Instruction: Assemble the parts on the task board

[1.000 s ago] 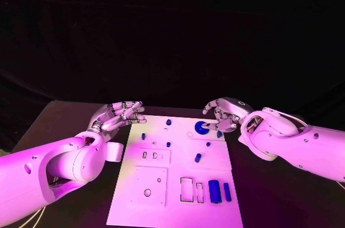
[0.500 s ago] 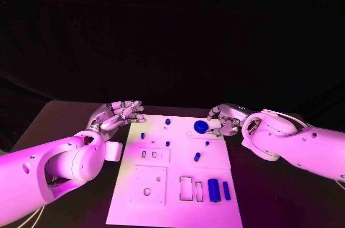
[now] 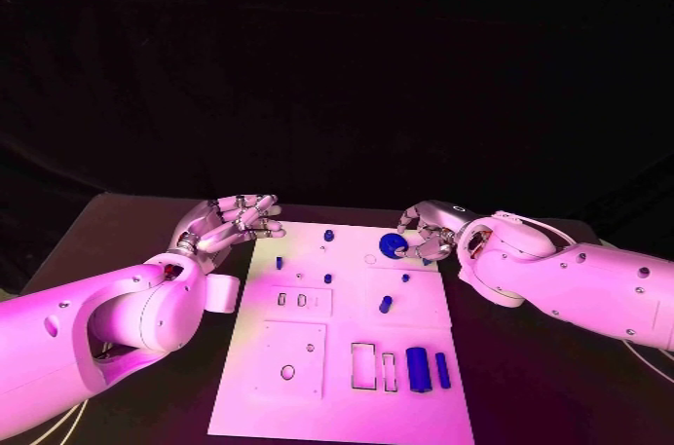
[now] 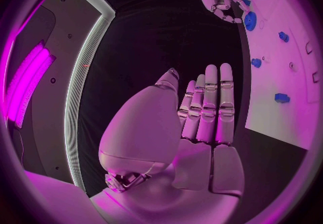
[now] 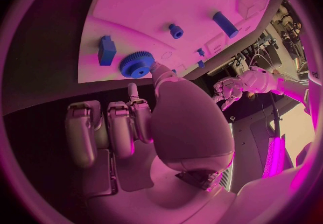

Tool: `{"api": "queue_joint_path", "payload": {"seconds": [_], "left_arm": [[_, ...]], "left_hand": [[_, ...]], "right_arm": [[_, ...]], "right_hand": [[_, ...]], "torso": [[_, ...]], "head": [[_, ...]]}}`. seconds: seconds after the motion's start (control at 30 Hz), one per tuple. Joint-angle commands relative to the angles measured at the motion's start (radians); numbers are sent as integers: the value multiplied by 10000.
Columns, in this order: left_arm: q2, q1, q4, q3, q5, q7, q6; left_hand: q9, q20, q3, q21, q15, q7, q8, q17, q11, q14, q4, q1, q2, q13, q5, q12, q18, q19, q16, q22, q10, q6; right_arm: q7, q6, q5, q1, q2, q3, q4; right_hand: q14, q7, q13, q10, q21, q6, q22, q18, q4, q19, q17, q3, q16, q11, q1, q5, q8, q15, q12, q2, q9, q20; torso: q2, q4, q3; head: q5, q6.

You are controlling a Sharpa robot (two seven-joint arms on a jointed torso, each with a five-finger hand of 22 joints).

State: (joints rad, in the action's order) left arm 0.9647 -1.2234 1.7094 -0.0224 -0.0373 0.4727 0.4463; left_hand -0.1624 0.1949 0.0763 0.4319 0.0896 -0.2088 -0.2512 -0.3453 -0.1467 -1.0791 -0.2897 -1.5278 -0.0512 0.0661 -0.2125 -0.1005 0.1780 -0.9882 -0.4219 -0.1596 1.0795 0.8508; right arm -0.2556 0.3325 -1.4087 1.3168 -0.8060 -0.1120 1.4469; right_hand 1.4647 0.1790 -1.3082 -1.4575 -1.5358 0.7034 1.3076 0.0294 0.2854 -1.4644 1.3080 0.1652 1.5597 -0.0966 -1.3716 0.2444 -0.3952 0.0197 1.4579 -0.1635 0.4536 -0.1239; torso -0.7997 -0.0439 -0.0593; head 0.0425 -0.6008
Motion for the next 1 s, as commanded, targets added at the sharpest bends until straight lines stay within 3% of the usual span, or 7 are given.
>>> {"api": "queue_joint_path", "payload": {"seconds": [0.03, 1.0], "left_arm": [[-25, -16, 12, 8, -16, 50, -204], [-34, -16, -17, 8, -16, -2, -261]], "left_hand": [[11, 10, 60, 65, 45, -49, 56, -17, -64, 3, 20, -36, 3, 11, 30, 36, 44, -9, 16, -3, 19, 10], [12, 9, 75, 66, 42, -47, 61, -27, -62, 6, 19, -49, 6, 12, 27, 45, 45, -7, 19, -2, 26, 15]], "right_arm": [[-108, -48, -91, -26, 94, -5, -66], [-242, -558, -665, -115, 574, -38, -689]], "right_hand": [[1025, 10, -1373, -98, -60, -8, 2217, -179, -6, -744, 2462, 11, 65, 3, -61, 49, -66, 52, 83, 68, 11, -80], [1043, 6, -1531, -215, -143, 55, 2338, -211, -29, -834, 2547, 134, 89, 6, -190, 115, -130, 53, 228, 188, 4, -84]], "torso": [[4, 3, -1], [7, 15, 7]], "head": [[-16, -14], [-80, -64]]}}
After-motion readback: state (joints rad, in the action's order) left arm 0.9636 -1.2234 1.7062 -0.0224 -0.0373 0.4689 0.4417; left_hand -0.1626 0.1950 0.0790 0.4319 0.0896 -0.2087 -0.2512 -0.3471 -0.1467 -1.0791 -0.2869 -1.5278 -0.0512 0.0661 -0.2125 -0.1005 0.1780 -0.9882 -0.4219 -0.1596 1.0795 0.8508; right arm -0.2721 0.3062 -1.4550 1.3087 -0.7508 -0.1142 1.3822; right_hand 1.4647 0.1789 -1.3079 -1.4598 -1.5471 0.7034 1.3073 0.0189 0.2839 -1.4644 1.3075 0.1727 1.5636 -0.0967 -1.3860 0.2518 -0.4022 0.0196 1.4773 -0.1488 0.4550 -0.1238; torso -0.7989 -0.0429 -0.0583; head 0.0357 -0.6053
